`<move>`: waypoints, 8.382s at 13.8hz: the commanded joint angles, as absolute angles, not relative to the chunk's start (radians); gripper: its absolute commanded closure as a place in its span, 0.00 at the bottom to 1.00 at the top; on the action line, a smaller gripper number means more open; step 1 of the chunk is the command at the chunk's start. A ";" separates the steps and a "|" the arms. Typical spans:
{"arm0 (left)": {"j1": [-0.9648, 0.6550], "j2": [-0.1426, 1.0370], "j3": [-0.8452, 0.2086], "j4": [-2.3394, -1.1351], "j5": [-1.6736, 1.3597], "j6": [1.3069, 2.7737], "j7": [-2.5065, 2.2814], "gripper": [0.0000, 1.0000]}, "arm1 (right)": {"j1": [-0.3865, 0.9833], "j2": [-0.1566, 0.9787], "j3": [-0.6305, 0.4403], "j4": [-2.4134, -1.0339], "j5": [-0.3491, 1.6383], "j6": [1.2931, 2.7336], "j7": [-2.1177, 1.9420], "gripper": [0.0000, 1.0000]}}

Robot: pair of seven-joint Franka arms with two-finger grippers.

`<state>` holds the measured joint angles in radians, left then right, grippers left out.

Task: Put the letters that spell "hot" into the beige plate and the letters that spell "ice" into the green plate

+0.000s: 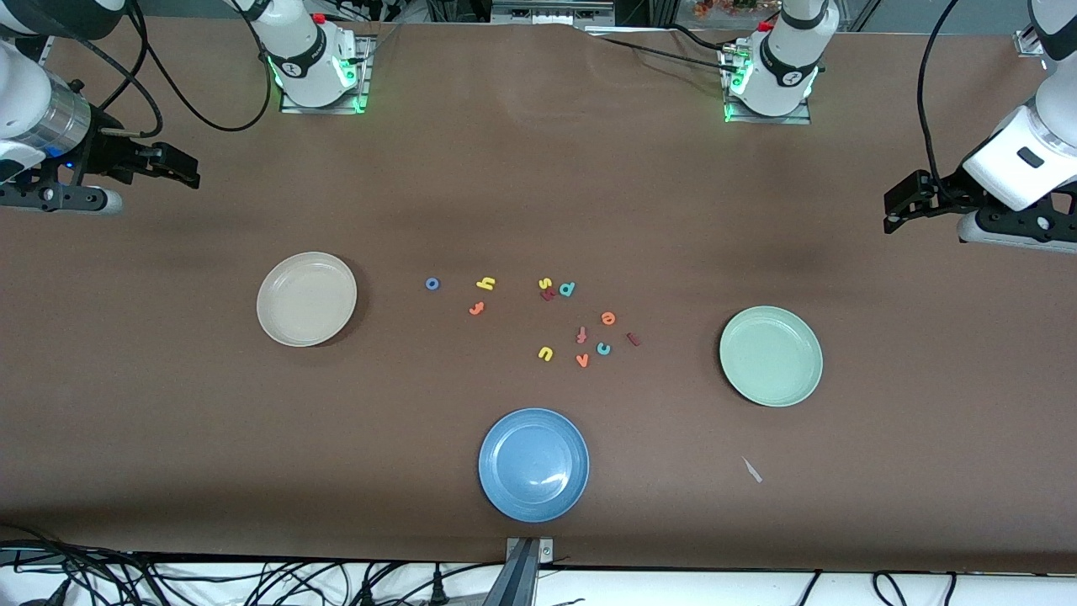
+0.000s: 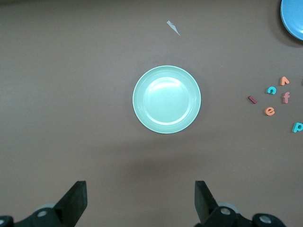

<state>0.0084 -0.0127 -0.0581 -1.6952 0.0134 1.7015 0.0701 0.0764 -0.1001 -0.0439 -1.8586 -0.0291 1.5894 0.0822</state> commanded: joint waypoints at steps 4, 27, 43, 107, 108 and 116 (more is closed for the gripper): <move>0.008 -0.012 -0.060 -1.674 -0.002 1.677 0.066 0.00 | 0.078 -0.097 -0.051 -1.845 -0.011 1.574 0.066 0.00; 0.006 -0.011 -0.058 -1.674 0.000 1.678 0.067 0.00 | 0.078 -0.097 -0.051 -1.845 -0.011 1.574 0.067 0.00; 0.017 -0.009 -0.057 -1.675 0.000 1.678 0.077 0.00 | 0.077 -0.097 -0.051 -1.845 -0.011 1.572 0.066 0.00; -0.468 0.792 -0.140 -1.539 0.023 2.217 -0.624 0.49 | 0.488 0.451 0.087 -2.186 0.098 2.732 0.762 0.00; -0.468 0.792 -0.140 -1.539 0.023 2.217 -0.624 0.49 | 0.494 0.460 0.086 -2.186 0.098 2.731 0.761 0.00; -0.468 0.811 -0.140 -1.537 0.032 2.238 -0.617 0.78 | 0.485 0.497 0.080 -2.175 0.091 2.724 0.680 0.08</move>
<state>-0.4592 0.7994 -0.1467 -1.5378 0.0135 2.2216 -0.6078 0.4878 0.4796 0.0830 -2.1855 0.0845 2.7190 0.7215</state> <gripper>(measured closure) 0.731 0.044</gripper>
